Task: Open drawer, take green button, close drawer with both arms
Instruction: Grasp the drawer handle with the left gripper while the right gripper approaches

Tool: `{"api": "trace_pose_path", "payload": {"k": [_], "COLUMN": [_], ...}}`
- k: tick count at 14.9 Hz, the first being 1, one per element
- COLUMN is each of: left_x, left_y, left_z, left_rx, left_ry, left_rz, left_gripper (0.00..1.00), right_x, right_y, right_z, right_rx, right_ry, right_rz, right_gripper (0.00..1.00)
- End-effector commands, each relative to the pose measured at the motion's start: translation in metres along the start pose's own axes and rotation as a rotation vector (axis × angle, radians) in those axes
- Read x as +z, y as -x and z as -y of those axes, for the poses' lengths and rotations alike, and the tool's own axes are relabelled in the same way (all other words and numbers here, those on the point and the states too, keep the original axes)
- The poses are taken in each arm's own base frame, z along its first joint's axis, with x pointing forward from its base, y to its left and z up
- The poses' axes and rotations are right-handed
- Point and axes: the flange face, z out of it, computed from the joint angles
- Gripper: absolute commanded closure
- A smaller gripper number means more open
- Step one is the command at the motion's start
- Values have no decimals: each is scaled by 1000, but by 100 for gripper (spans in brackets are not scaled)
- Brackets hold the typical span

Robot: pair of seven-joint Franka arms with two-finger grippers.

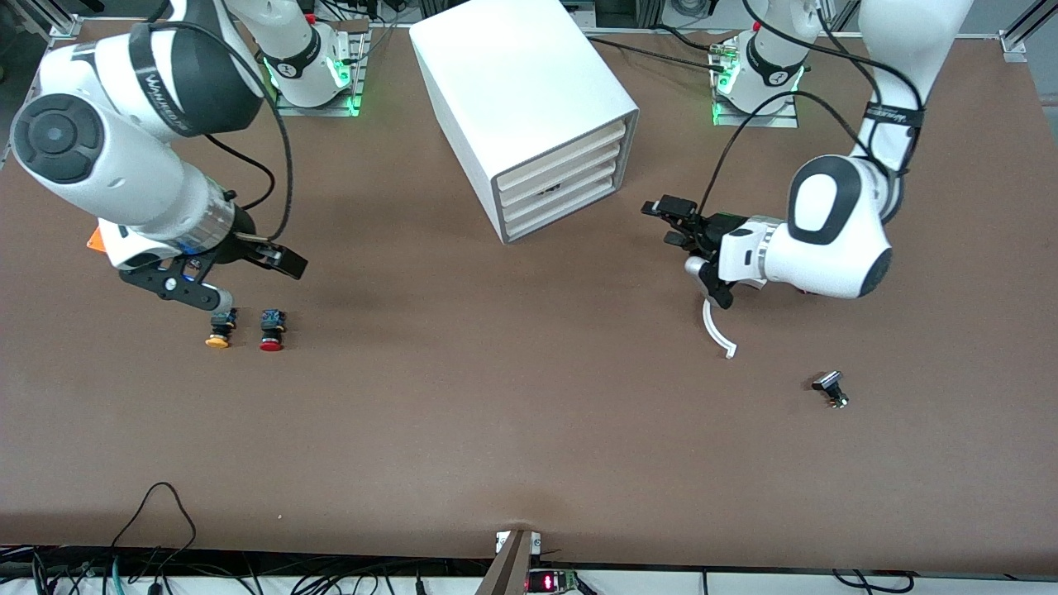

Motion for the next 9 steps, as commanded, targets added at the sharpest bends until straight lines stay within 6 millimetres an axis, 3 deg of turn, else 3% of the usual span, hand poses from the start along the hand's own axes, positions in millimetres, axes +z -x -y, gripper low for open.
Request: {"api": "trace_pose_path", "payload": {"k": [1, 4, 6, 9], "left_x": [39, 89, 111, 137], "left_y": [5, 20, 27, 35], "left_z": [6, 21, 32, 41], "left_rx": [61, 88, 91, 113], "left_ry": [47, 127, 152, 183], "left_rz": [-34, -69, -38, -13], "left_gripper": [1, 5, 7, 19], "right_x": [2, 10, 14, 18], "right_y": [1, 11, 20, 30], "right_z": [30, 65, 85, 106], "right_rx": [54, 109, 140, 176], "right_ry": [-5, -3, -3, -4], "right_rz": [-3, -4, -5, -7], "right_gripper": [1, 1, 1, 1]}}
